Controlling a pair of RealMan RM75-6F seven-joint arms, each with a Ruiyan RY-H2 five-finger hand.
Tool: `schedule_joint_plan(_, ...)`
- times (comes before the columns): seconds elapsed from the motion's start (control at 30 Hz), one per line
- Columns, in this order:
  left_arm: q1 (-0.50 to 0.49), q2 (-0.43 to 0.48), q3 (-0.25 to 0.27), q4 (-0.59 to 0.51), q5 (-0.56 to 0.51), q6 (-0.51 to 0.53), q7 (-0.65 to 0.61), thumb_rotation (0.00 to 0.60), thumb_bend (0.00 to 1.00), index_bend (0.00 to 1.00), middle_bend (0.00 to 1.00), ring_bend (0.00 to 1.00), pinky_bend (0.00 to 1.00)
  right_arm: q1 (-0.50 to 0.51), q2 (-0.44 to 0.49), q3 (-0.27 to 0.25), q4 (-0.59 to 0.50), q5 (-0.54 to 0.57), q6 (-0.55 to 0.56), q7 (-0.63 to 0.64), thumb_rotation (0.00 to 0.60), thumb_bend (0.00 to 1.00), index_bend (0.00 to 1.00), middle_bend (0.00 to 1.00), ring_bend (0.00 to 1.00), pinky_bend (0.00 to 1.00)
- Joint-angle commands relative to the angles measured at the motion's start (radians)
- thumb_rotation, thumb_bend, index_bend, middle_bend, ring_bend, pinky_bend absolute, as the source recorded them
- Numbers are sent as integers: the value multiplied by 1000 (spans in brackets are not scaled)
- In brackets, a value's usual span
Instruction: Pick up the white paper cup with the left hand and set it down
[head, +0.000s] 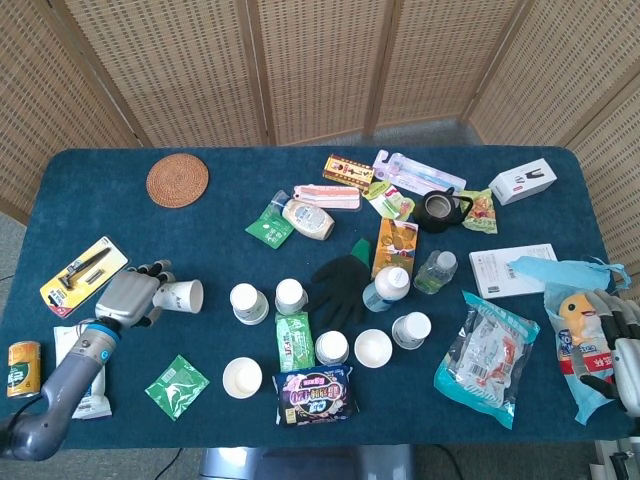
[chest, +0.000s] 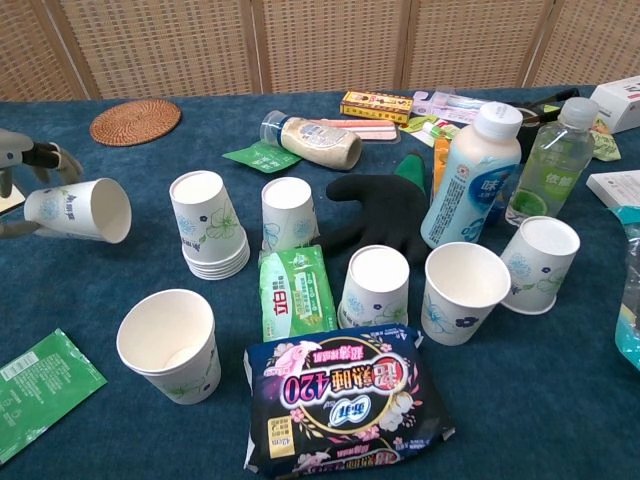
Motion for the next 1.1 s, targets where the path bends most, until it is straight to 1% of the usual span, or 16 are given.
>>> schedule_joint_plan(0.03,-8,30,9,1,42,23,48,600,464,365,156,244,382,1,0,0,-2,-1,-1,-2,600,495,0,0,0,0)
schedule_joint_plan(0.17,-15,62,23,1,113,54,126,600,464,379,149,230,366,2,-2,-1,-3,0,-3,-3,600,494,0,0,0,0)
schedule_joint_plan(0.3,-22,85,40,1,174,61,187,600,465,385,147,223,356,2,-4,-1,-1,0,-4,0,600,494,0,0,0,0)
schedule_joint_plan(0.63,-27,104,83,52,298,79,377,600,464,379,136,204,345,1,-3,0,9,2,-5,15,600,494,0,0,0,0)
schedule_joint_plan(0.97,-39,56,102,95,379,63,578,600,464,386,111,168,318,5,-9,1,22,-1,-10,29,600,494,0,0,0,0)
schedule_joint_plan(1.1,-42,29,105,99,392,44,632,600,464,383,111,167,317,2,-9,1,27,-2,-6,36,598,493,0,0,0,0)
